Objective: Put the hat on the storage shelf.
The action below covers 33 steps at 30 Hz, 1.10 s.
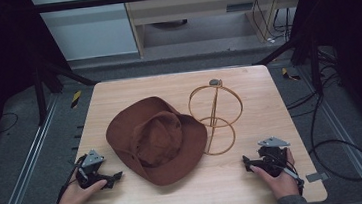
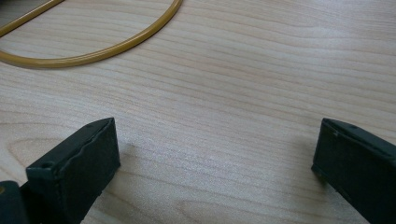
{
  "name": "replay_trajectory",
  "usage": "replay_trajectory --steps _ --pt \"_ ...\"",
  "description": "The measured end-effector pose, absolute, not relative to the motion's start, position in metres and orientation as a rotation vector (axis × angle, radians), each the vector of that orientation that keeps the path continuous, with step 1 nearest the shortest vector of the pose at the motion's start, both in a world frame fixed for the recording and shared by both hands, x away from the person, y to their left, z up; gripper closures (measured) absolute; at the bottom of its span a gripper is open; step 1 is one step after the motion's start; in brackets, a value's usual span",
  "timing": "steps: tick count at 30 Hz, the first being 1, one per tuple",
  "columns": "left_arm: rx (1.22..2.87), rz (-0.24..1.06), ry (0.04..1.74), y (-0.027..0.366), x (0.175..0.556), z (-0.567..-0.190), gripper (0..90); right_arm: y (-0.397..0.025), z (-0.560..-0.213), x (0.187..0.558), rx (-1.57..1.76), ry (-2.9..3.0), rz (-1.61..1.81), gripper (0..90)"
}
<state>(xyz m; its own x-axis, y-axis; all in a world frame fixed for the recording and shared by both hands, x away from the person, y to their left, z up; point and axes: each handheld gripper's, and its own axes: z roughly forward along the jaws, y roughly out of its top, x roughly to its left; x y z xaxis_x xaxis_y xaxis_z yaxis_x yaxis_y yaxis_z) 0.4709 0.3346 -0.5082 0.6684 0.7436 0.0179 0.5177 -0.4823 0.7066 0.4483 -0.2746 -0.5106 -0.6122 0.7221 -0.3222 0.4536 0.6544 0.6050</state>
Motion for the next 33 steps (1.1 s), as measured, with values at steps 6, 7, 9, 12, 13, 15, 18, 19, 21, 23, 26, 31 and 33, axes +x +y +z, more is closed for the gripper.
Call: replay_trajectory --steps 6,7,9,12,13,15,18,19,21,23,26,31,33 --pt "2.198 0.402 0.961 0.338 0.470 -0.505 2.5 -0.275 -0.511 0.448 0.910 2.320 0.642 0.6" --pt "2.198 0.402 0.961 0.338 0.470 -0.505 3.6 -0.275 -0.511 0.448 0.910 2.320 0.642 0.6" --pt "2.191 0.411 0.932 0.339 0.465 -0.501 2.9 -0.275 -0.511 0.448 0.911 2.319 0.641 0.6" --pt "2.185 0.428 0.924 0.340 0.461 -0.497 2.9 -0.275 -0.511 0.448 0.910 2.320 0.641 0.6" --pt "2.176 0.434 0.918 0.340 0.459 -0.494 2.9 -0.275 -0.511 0.448 0.911 2.319 0.641 0.6" --pt "2.147 0.440 0.913 0.342 0.453 -0.489 2.9 -0.275 -0.511 0.448 0.911 2.319 0.641 0.6" --pt "2.129 0.456 0.884 0.340 0.446 -0.484 3.0 -0.275 -0.511 0.448 0.911 2.319 0.641 0.6" --pt "2.129 0.456 0.884 0.340 0.446 -0.484 3.1 -0.275 -0.511 0.448 0.911 2.319 0.641 0.6" --pt "2.126 0.468 0.863 0.337 0.443 -0.481 3.1 -0.275 -0.511 0.448 0.909 2.320 0.641 0.6" --pt "2.128 0.483 0.845 0.334 0.441 -0.478 4.2 -0.275 -0.511 0.448 0.912 2.319 0.640 0.6" --pt "2.094 0.534 0.822 0.331 0.436 -0.468 4.7 -0.275 -0.511 0.448 0.911 2.319 0.639 0.6" --pt "2.059 0.503 0.806 0.326 0.427 -0.455 4.5 -0.275 -0.511 0.448 0.910 2.319 0.641 0.6" --pt "2.049 0.484 0.808 0.324 0.426 -0.453 4.5 -0.275 -0.511 0.448 0.912 2.318 0.639 0.6"
